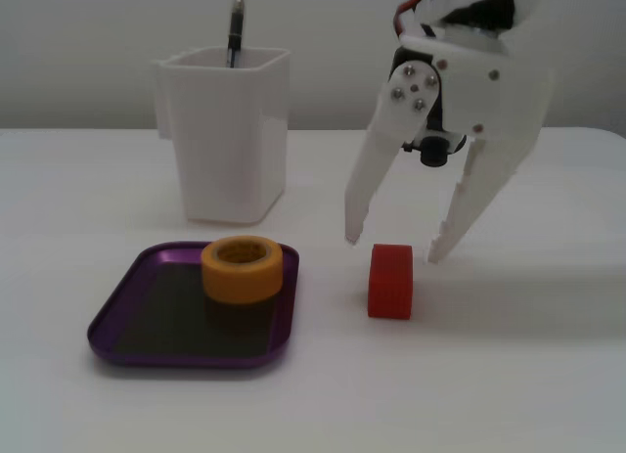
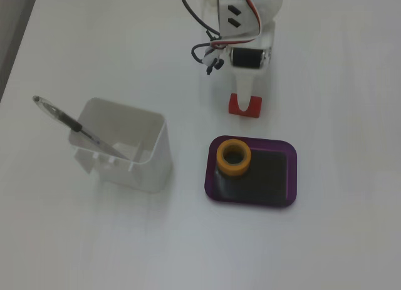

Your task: Pick up the red cube and place it in the box.

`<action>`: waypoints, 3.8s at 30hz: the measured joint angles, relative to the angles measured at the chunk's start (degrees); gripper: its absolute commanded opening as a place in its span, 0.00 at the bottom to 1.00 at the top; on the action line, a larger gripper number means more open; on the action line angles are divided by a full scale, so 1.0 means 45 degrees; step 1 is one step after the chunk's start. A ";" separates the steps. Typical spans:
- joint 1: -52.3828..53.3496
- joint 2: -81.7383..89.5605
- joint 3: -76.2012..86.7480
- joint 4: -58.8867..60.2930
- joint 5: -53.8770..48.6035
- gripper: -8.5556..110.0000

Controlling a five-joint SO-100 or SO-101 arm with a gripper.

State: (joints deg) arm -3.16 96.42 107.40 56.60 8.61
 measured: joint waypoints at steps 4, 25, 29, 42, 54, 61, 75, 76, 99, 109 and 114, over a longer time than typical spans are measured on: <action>0.0000 -0.0469 0.0000 -0.0078 0.0000 0.25; -0.0039 -0.2285 -0.0879 0.0000 -0.0039 0.07; -0.0371 -0.0820 -0.1094 0.0684 0.0078 0.07; -0.2773 0.1875 -0.2676 -0.0723 -0.0684 0.07; -0.2344 -0.4102 -0.6895 -0.1816 -0.0723 0.07; -0.1055 -0.6523 -0.8613 -0.1816 -0.0723 0.07; -0.0957 -0.7090 -0.8633 -0.1816 -0.0723 0.07; -0.0977 -0.7090 -0.8633 -0.1816 -0.0723 0.07; -0.0996 -0.6934 -0.9121 0.0625 -0.0723 0.21; -0.1113 -0.2793 -1.2773 0.5352 -0.0723 0.21; -0.1074 -0.0176 -1.3027 0.8047 -0.0723 0.21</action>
State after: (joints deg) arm -8.00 95.62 48.78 92.81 5.36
